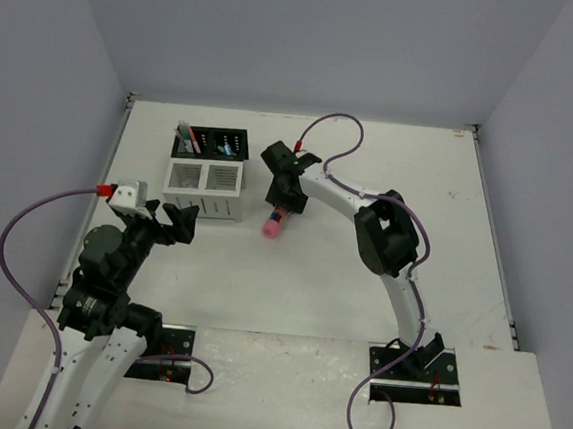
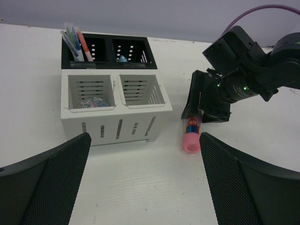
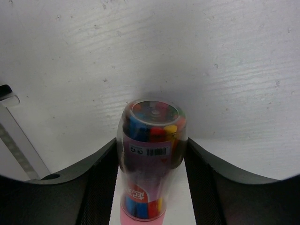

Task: Sort the stationery into containers
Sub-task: Pick up the pen from the center of the board.

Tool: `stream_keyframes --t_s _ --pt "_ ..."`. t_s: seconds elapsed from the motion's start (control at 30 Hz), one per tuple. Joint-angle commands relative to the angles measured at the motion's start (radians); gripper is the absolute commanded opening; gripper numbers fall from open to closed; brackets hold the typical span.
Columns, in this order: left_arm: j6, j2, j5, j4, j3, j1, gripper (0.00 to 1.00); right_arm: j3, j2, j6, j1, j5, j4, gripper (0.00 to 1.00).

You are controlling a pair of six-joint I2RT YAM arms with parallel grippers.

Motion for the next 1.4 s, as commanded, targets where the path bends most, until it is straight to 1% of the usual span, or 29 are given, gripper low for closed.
stream_keyframes --t_s 0.0,0.07,0.2,0.3,0.4,0.47,0.5,0.53,0.57,0.63,0.7,0.77,0.8,0.93,1.0,1.03,1.07,1.13,1.2,1.3,1.37 --pt "0.022 -0.024 0.019 0.033 -0.001 -0.007 1.0 -0.02 -0.015 0.043 -0.005 -0.015 -0.077 0.59" --pt "0.022 -0.029 0.019 0.031 -0.001 -0.006 1.0 -0.018 -0.015 0.042 -0.004 -0.026 -0.102 0.6" --pt "0.022 -0.038 0.017 0.031 -0.001 -0.006 1.0 0.011 0.013 -0.013 -0.004 -0.107 -0.143 0.61" --pt "0.022 -0.043 0.014 0.031 0.0 -0.006 1.0 0.034 0.028 -0.02 -0.001 -0.116 -0.17 0.65" --pt "0.022 -0.052 0.007 0.028 -0.001 -0.006 1.0 0.009 0.02 -0.018 -0.001 -0.128 -0.153 0.74" --pt "0.02 -0.056 0.004 0.026 0.001 -0.006 1.0 -0.009 0.026 -0.027 -0.001 -0.171 -0.124 0.73" --pt "0.02 -0.057 0.003 0.024 0.002 -0.007 1.0 -0.021 0.031 -0.034 -0.001 -0.19 -0.116 0.71" --pt "0.02 -0.059 0.001 0.024 0.002 -0.007 1.0 -0.03 0.043 -0.038 -0.002 -0.21 -0.108 0.62" --pt "0.02 -0.063 0.001 0.024 0.002 -0.006 1.0 -0.04 0.058 -0.041 -0.003 -0.233 -0.096 0.49" --pt "0.02 -0.068 -0.001 0.022 0.002 -0.008 1.0 -0.058 0.094 -0.043 0.0 -0.244 -0.084 0.31" --pt "0.019 -0.069 -0.001 0.022 0.002 -0.01 1.0 -0.113 0.098 -0.036 0.004 -0.24 -0.056 0.13" --pt "0.019 -0.066 -0.001 0.022 0.002 -0.013 1.0 -0.153 0.07 -0.021 0.015 -0.198 -0.029 0.03" --pt "0.019 -0.062 0.0 0.023 0.003 -0.013 1.0 -0.168 0.045 -0.017 0.02 -0.182 -0.015 0.0" --pt "0.02 -0.046 0.008 0.024 0.004 -0.013 1.0 -0.281 -0.091 -0.02 0.043 -0.196 0.064 0.0" --pt "0.02 -0.046 0.014 0.024 0.005 -0.013 1.0 -0.371 -0.197 -0.014 0.055 -0.223 0.165 0.0" --pt "0.02 -0.046 0.014 0.024 0.005 -0.013 1.0 -0.376 -0.247 -0.004 0.056 -0.23 0.171 0.0" --pt "0.021 -0.045 0.03 0.028 0.004 -0.013 1.0 -0.462 -0.327 0.019 0.056 -0.226 0.239 0.0" --pt "0.015 -0.035 0.05 0.032 0.005 -0.013 1.0 -0.508 -0.416 0.049 0.055 -0.209 0.273 0.0" --pt "-0.009 -0.013 0.108 0.041 0.008 -0.014 1.0 -0.565 -0.492 0.077 0.054 -0.184 0.313 0.0" --pt "-0.062 0.033 0.199 0.062 0.003 -0.014 1.0 -0.587 -0.537 0.113 0.054 -0.156 0.321 0.0" --pt "-0.118 0.048 0.276 0.102 -0.026 -0.014 1.0 -0.63 -0.582 0.136 0.054 -0.147 0.352 0.0"
